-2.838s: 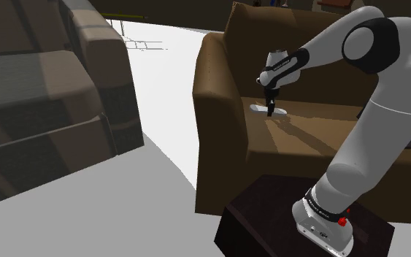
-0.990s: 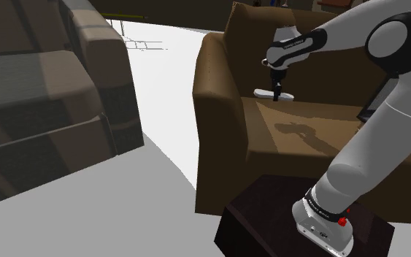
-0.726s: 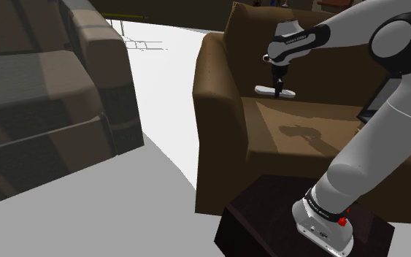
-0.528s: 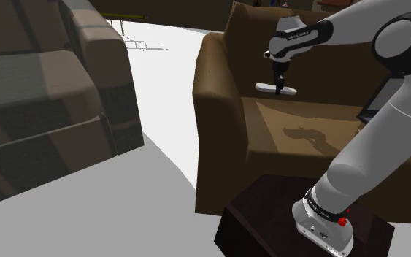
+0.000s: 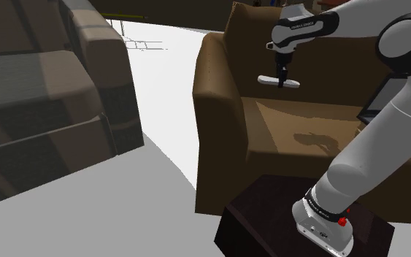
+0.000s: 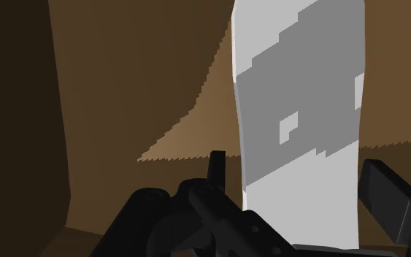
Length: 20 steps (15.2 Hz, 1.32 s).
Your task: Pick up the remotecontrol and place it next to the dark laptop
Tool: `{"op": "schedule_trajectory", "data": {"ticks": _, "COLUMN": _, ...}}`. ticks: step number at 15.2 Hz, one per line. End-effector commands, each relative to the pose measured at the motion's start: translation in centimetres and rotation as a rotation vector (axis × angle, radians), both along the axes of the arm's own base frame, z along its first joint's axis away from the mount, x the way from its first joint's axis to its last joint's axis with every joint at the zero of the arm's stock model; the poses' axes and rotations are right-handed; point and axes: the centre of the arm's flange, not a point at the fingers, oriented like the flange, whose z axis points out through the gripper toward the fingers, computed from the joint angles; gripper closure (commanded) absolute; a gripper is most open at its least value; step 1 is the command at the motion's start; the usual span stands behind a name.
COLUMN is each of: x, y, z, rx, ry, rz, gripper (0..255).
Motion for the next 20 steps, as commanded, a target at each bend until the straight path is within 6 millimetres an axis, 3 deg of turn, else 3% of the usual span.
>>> {"op": "schedule_trajectory", "data": {"ticks": 1, "x": 0.0, "y": 0.0, "z": 1.2, "rx": 0.000, "ry": 0.000, "rz": 0.000, "gripper": 255}}
{"op": "schedule_trajectory", "data": {"ticks": 20, "x": 0.0, "y": 0.0, "z": 11.2, "rx": 0.000, "ry": 0.000, "rz": 0.000, "gripper": 255}}
